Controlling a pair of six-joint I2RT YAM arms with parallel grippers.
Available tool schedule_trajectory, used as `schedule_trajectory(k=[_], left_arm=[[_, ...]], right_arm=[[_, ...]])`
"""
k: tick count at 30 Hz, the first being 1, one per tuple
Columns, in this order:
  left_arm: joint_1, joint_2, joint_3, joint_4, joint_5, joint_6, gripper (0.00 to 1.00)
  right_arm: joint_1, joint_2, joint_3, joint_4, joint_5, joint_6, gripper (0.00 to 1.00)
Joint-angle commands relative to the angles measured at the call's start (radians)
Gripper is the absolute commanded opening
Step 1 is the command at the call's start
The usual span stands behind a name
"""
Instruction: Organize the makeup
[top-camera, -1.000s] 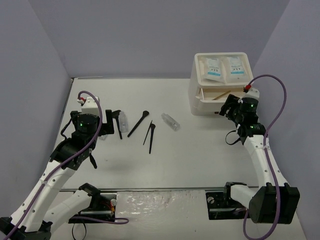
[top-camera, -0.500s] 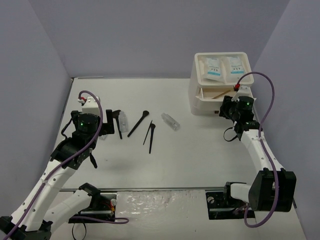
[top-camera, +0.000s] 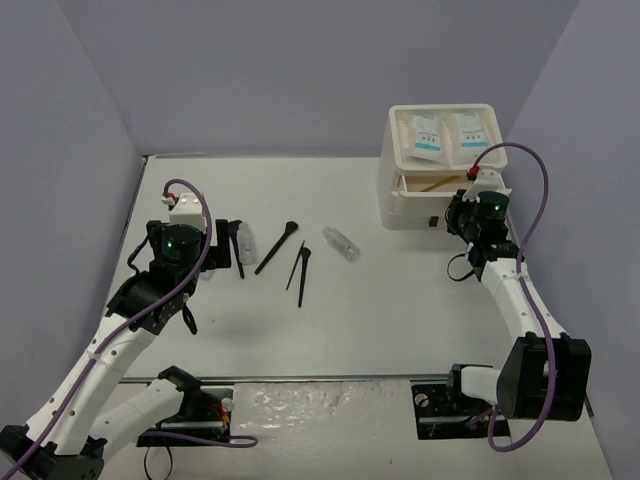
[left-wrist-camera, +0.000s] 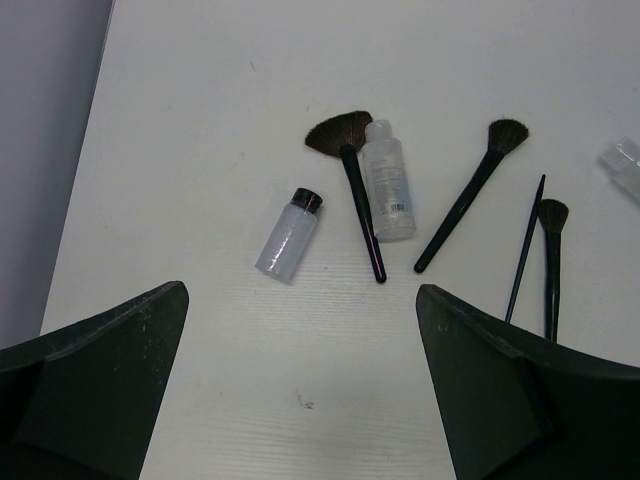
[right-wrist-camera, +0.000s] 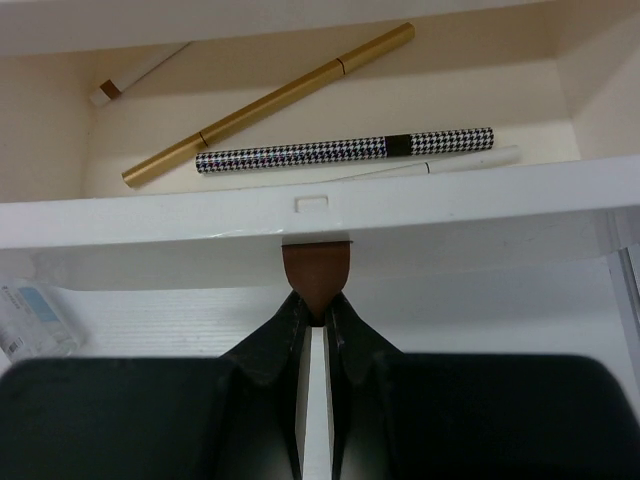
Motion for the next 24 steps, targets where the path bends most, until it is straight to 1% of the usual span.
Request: schedule_trajectory(k=[1, 6, 24], left_arm=[[0.008, 0.005, 0.015, 0.032, -0.002, 0.018, 0.97], [0.006, 0.011, 0.015, 0.032, -0.004, 0.018, 0.97], [0.006, 0.025, 0.016, 0.032, -0.002, 0.018, 0.97]], right_arm=[[-0.006, -0.006, 0.09, 0.118, -0.022, -0.015, 0.0], [-0.008, 0.038, 0.13, 0.132, -0.043, -0.007, 0.0], [-0.006, 0.158, 0.175, 0.264, -0.084, 0.007, 0.0]])
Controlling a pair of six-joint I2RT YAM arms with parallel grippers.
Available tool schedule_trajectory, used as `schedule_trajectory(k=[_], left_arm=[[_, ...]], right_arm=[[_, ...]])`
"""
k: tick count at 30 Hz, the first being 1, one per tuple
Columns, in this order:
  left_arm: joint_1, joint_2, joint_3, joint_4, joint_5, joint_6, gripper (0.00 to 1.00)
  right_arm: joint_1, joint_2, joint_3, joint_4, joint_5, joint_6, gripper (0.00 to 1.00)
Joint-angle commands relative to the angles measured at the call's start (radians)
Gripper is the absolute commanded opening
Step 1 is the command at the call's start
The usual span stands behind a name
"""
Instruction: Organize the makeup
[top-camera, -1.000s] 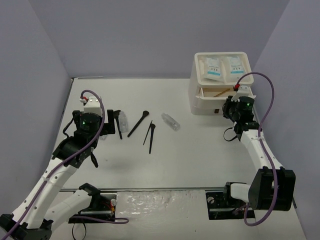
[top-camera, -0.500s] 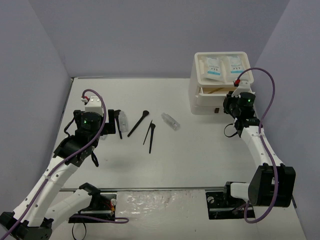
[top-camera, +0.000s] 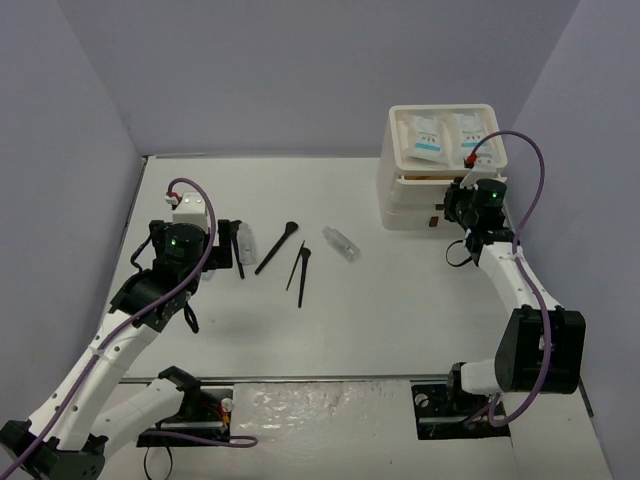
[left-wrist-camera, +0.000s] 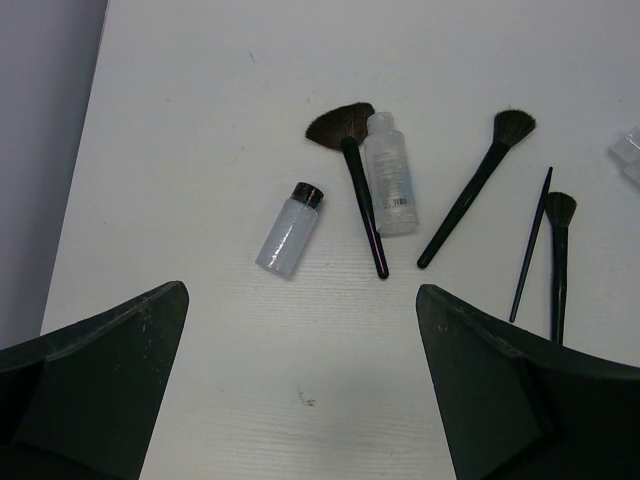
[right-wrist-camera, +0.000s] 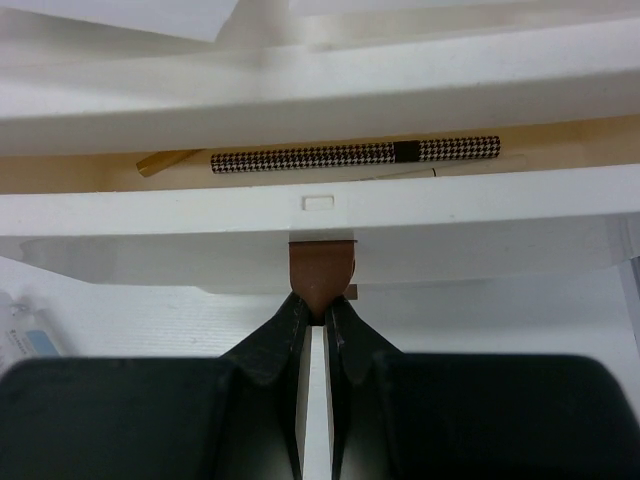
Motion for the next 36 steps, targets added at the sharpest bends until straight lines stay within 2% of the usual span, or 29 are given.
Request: schedule_trajectory(k=[1, 11, 19, 26, 33, 36], left_arm=[[0.006, 0.002, 0.016, 0.035, -0.002, 0.019, 0.97], [0.008, 0.004, 0.016, 0.034, -0.003, 0.021, 0.97], [0.006, 0.01, 0.016, 0.034, -0.002, 0.021, 0.97], [0.007, 0.013, 0.018, 0.033, -0.001, 0.021, 0.97], [0.006, 0.014, 0.019, 0.032, 0.005, 0.022, 0.97], [0.006, 0.013, 0.02, 0.031, 0.007, 0.021, 0.97]], right_arm=[[-0.006, 0.023, 0.083, 0.187, -0.039, 0.009, 0.0], [-0.006, 0.071, 0.078, 0.26, -0.033, 0.014, 0.01], [-0.006, 0.091, 0.087, 0.264, -0.034, 0.008, 0.07], [-0.007, 0.04, 0.061, 0.228, -0.031, -0.005, 0.25], [-0.007, -0.044, -0.006, 0.187, -0.025, -0.01, 0.51], [-0.007, -0.055, -0.03, 0.169, -0.022, -0.012, 0.55]])
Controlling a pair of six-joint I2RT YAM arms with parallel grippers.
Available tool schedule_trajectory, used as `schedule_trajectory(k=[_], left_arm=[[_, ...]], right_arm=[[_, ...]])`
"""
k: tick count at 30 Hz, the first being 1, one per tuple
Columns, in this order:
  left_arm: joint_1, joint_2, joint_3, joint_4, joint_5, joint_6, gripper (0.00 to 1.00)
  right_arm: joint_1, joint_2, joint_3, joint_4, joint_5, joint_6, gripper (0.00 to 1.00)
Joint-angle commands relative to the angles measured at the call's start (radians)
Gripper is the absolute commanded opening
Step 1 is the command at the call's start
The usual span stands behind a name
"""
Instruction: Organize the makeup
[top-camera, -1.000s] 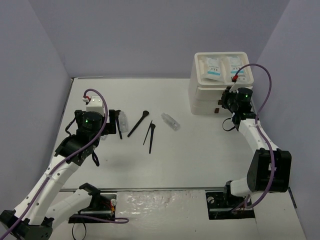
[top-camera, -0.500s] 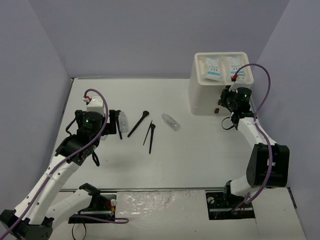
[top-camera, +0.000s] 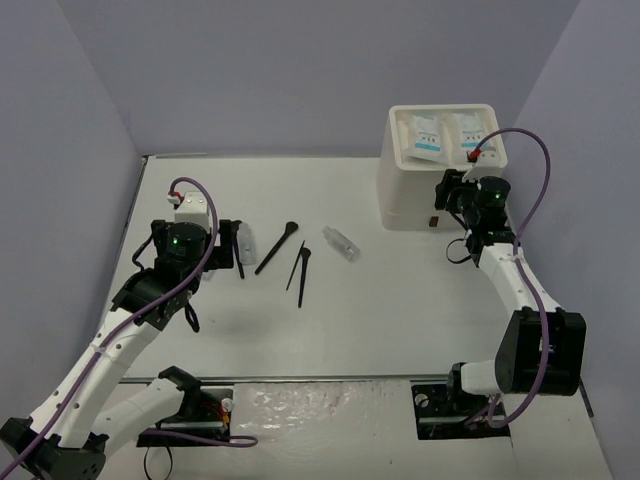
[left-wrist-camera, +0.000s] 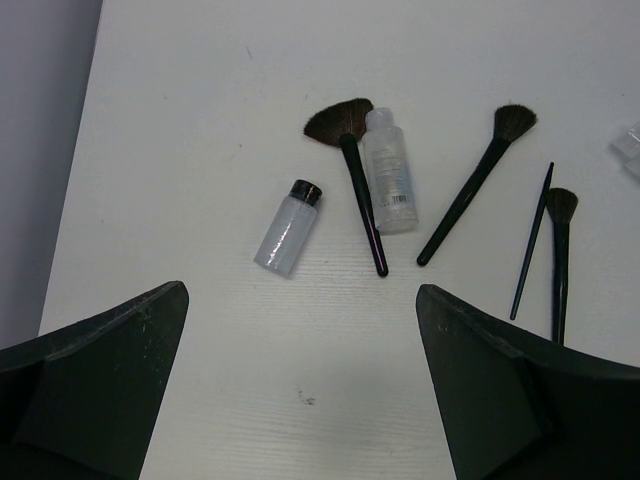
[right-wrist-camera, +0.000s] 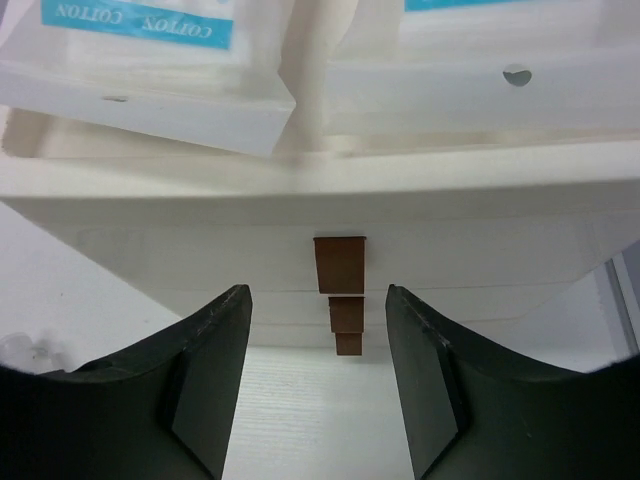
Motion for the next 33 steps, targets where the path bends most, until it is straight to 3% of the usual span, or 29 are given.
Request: schedule_trajectory(k=[1, 12, 33], left_arm=[[0.006, 0.002, 0.021, 0.031, 0.002, 0.02, 0.97], [0.006, -0.007, 0.018, 0.031, 0.002, 0.018, 0.97], [0.006, 0.014, 0.022, 0.03, 0.001, 0.024, 0.97]], right_arm=[[-0.002, -0.053, -0.033, 0.041, -0.001, -0.007, 0.55], [0.0, 0.053, -0.097, 0.159, -0.041, -0.013, 0.59], [-0.025, 0.236, 0.002, 0.222, -0.047, -0.059, 0.53]])
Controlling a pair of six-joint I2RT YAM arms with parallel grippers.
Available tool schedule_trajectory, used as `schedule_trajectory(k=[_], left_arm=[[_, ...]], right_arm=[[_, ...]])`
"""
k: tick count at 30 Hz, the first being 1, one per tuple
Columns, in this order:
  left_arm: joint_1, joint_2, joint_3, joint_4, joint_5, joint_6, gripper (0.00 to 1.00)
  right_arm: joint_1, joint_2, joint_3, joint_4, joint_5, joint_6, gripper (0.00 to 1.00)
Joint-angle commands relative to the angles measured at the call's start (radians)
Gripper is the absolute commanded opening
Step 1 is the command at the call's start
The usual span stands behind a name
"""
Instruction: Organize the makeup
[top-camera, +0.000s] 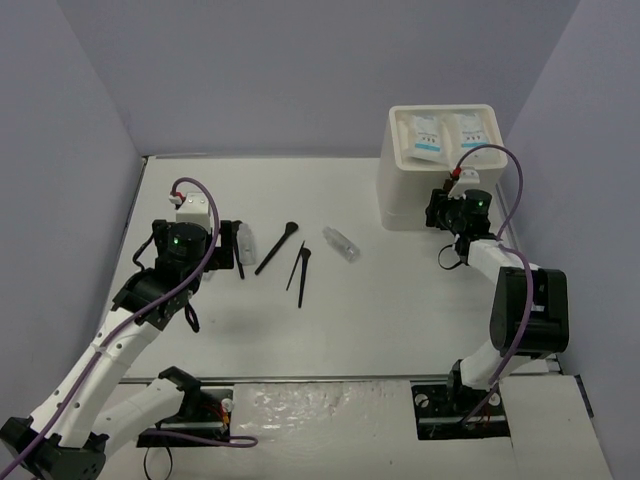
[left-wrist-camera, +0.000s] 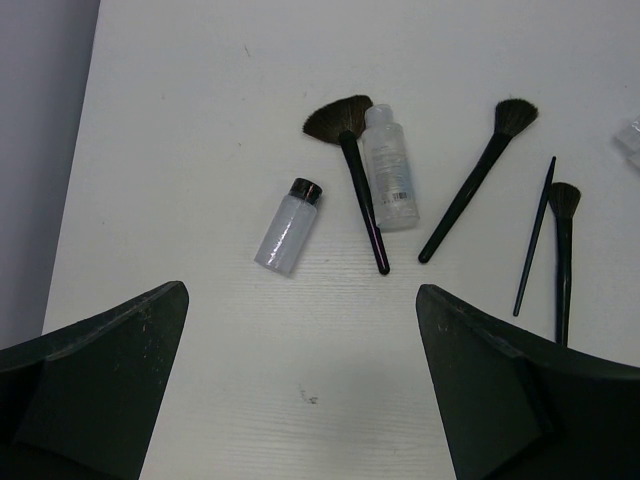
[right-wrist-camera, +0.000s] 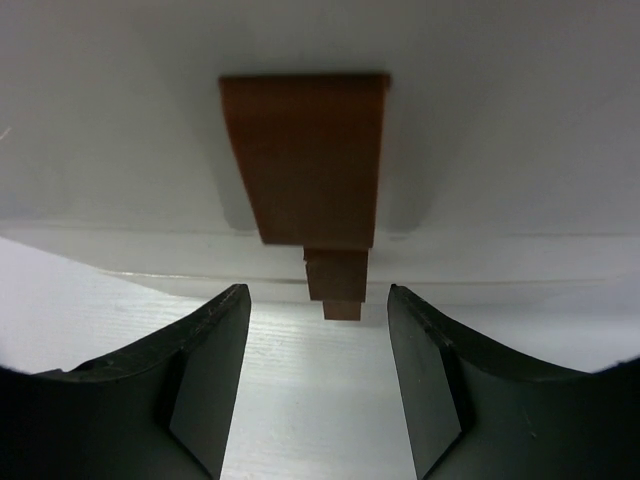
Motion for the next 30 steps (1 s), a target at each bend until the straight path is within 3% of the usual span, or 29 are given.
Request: schedule_trajectory(k=[1, 8, 14, 18, 30], left_arm=[[0.006, 0.006, 0.022, 0.03, -0.006, 0.01, 0.97], [0.006, 0.008, 0.022, 0.031, -0.005, 0.009, 0.97], [0.006, 0.009, 0.022, 0.031, -0.005, 0.012, 0.97], [0.007, 0.007, 0.024, 0.032, -0.002, 0.01, 0.97], [0.006, -0.012, 0.024, 0.03, 0.008, 0.007, 0.97]], right_arm=[[-0.011, 0.01, 0.067, 0.093, -0.017, -0.013, 0.53], [-0.011, 0.034, 0.089, 0.099, -0.033, -0.012, 0.45], [-0.013, 0.006, 0.075, 0.11, -0.03, -0.015, 0.12], [-0.012, -0.03, 0.056, 0.105, -0.023, -0.014, 0.01], [-0.011, -0.23, -0.1, 0.038, 0.025, 0.022, 0.0]])
